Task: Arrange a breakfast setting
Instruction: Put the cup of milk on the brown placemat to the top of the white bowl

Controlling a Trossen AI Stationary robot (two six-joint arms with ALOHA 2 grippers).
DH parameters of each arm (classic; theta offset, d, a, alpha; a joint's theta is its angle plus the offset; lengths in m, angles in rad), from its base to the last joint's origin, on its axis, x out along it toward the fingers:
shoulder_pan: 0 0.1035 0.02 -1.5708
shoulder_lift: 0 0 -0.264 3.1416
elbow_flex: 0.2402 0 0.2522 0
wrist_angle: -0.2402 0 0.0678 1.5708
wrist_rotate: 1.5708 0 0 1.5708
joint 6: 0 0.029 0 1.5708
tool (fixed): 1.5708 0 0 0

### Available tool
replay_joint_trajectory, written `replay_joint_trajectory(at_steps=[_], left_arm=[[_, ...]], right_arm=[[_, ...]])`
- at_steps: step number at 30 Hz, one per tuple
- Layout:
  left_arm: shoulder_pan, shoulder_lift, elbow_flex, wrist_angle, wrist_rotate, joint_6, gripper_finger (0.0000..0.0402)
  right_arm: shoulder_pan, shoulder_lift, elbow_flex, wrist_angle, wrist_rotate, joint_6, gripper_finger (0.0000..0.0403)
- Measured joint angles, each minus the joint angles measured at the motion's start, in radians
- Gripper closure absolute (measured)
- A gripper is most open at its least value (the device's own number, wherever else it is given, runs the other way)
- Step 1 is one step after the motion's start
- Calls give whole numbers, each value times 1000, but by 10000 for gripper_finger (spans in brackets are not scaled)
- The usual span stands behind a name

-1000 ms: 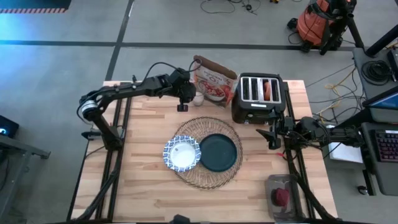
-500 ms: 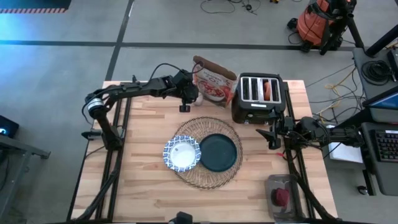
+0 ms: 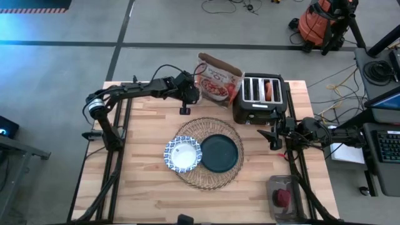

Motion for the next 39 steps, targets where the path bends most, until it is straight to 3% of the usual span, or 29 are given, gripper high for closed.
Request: replay_joint_trajectory(at_steps=[17, 28, 39], left_arm=[[-106, -5, 196, -301, 60, -74, 401], [-254, -5, 184, -333, 55, -166, 401], [-350, 1, 184, -235, 50, -161, 402]], right_arm=[[0, 0, 0, 0, 0, 0, 142], [0, 0, 0, 0, 0, 0, 142], [0, 0, 0, 0, 0, -1, 142]])
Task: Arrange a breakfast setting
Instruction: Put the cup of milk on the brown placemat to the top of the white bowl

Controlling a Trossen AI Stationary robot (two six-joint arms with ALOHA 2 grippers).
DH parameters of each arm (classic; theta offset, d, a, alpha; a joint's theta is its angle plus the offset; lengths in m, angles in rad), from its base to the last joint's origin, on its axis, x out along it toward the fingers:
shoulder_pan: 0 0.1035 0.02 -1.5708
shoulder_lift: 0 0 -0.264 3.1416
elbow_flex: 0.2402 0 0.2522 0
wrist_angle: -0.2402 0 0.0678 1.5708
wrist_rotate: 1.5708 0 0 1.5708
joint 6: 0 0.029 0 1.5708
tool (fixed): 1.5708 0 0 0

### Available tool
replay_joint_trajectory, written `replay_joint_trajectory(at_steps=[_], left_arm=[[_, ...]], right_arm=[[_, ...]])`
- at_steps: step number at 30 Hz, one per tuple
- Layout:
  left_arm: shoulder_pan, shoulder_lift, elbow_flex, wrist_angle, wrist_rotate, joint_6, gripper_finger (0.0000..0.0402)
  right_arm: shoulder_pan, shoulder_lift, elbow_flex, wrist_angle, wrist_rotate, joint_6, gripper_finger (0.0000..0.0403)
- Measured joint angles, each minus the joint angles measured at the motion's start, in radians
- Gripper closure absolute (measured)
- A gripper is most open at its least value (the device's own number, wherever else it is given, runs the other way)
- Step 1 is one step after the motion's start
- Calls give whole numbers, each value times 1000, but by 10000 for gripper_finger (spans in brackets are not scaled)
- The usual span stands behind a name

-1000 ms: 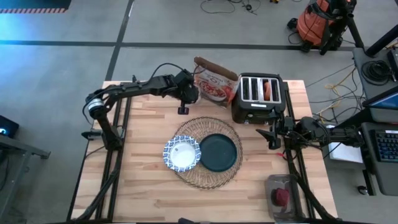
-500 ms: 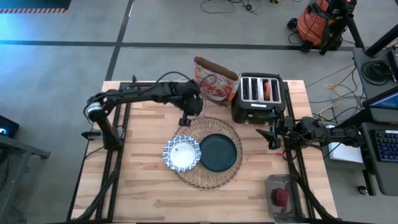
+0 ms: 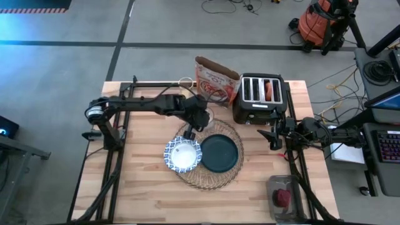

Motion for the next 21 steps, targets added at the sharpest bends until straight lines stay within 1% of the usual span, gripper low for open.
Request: replay_joint_trajectory(at_steps=[12, 15, 17, 19, 21], left_arm=[[-12, 0, -8, 67, -4, -2, 401], [-12, 0, -10, 9, -20, -25, 399], [-13, 0, -10, -50, -65, -43, 398], [-13, 0, -10, -115, -99, -89, 397], [-11, 0, -11, -167, -107, -132, 397]], right_arm=[[0, 0, 0, 0, 0, 0, 142], [0, 0, 0, 0, 0, 1, 142], [0, 0, 0, 0, 0, 0, 142], [0, 0, 0, 0, 0, 1, 142], [0, 0, 0, 0, 0, 0, 142]])
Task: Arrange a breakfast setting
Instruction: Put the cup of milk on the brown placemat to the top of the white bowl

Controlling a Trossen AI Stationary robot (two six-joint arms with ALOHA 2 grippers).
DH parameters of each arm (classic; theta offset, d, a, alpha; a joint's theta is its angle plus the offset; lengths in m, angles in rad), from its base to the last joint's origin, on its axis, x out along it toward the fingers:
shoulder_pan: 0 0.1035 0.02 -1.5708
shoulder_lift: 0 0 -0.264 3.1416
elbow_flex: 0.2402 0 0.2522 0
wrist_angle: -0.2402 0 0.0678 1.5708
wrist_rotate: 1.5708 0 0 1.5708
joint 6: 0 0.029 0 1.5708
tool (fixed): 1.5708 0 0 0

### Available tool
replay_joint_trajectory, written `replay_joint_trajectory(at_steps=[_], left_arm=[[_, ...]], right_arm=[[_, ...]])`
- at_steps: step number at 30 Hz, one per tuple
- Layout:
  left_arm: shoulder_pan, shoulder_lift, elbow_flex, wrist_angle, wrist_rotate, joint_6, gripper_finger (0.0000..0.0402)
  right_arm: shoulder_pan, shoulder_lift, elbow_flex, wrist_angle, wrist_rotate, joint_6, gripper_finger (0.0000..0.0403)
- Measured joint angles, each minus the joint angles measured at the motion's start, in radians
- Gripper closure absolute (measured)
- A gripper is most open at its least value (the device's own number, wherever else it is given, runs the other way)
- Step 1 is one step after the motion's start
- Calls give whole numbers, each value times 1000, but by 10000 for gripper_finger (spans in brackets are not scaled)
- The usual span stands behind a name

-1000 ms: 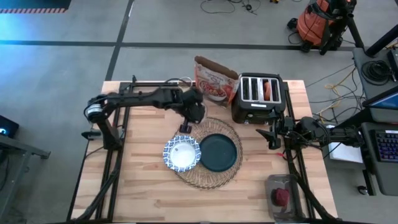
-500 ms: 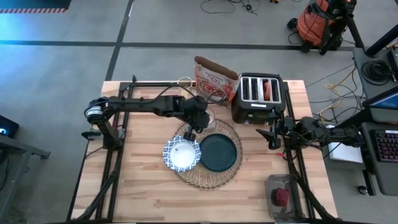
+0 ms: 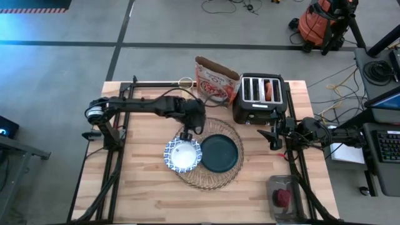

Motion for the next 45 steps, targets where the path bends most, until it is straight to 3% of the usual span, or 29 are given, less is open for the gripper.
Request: replay_joint_trajectory(at_steps=[10, 19, 27, 45], left_arm=[[-30, -8, -3, -125, -6, -81, 395], [-80, -15, -3, -114, -84, -123, 396], [-92, -18, -32, -26, -97, -189, 397], [-111, -32, -75, -1, -99, -281, 391]], right_arm=[[0, 0, 0, 0, 0, 1, 142], [0, 0, 0, 0, 0, 1, 142], [0, 0, 0, 0, 0, 1, 142], [0, 0, 0, 0, 0, 0, 142]])
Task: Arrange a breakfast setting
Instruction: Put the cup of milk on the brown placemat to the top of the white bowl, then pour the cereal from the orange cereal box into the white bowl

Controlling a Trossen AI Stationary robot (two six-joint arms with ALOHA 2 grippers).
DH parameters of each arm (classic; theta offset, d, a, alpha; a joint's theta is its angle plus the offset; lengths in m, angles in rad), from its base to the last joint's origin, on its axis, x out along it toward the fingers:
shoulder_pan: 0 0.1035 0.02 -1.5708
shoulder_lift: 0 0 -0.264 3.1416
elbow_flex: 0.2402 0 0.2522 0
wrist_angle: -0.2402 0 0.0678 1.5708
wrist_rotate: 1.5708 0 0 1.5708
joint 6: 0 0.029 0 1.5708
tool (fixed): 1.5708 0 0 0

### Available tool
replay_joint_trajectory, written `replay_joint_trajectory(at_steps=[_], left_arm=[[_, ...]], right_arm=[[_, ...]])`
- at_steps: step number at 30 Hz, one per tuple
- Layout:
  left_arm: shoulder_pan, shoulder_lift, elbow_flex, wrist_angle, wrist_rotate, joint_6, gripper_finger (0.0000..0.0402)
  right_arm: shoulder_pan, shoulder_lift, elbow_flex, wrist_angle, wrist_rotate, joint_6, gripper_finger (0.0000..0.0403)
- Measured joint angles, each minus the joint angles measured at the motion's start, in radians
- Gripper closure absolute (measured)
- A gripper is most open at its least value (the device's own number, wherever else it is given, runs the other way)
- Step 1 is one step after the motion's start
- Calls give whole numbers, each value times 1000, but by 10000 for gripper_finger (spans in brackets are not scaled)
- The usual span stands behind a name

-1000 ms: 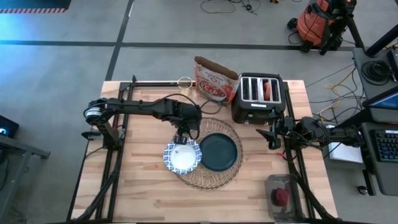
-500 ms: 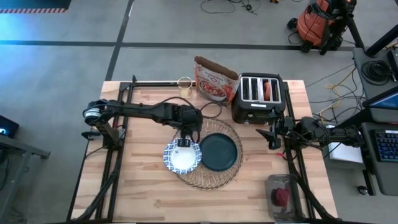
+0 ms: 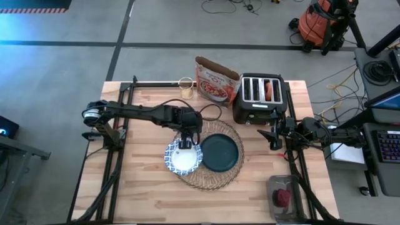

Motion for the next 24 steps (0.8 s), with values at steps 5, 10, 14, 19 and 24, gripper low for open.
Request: replay_joint_trajectory(at_steps=[5, 10, 14, 19, 24], left_arm=[[-1, 0, -2, -1, 5, -5, 349], [-4, -8, -2, 0, 4, -4, 307], [-5, -37, -2, 8, 4, -6, 281], [-7, -84, -2, 15, 4, -6, 263], [-7, -146, -2, 15, 1, -6, 260]], right_arm=[[0, 0, 0, 0, 0, 0, 142], [0, 0, 0, 0, 0, 1, 142], [0, 0, 0, 0, 0, 1, 142], [0, 0, 0, 0, 0, 1, 142], [0, 0, 0, 0, 0, 1, 142]])
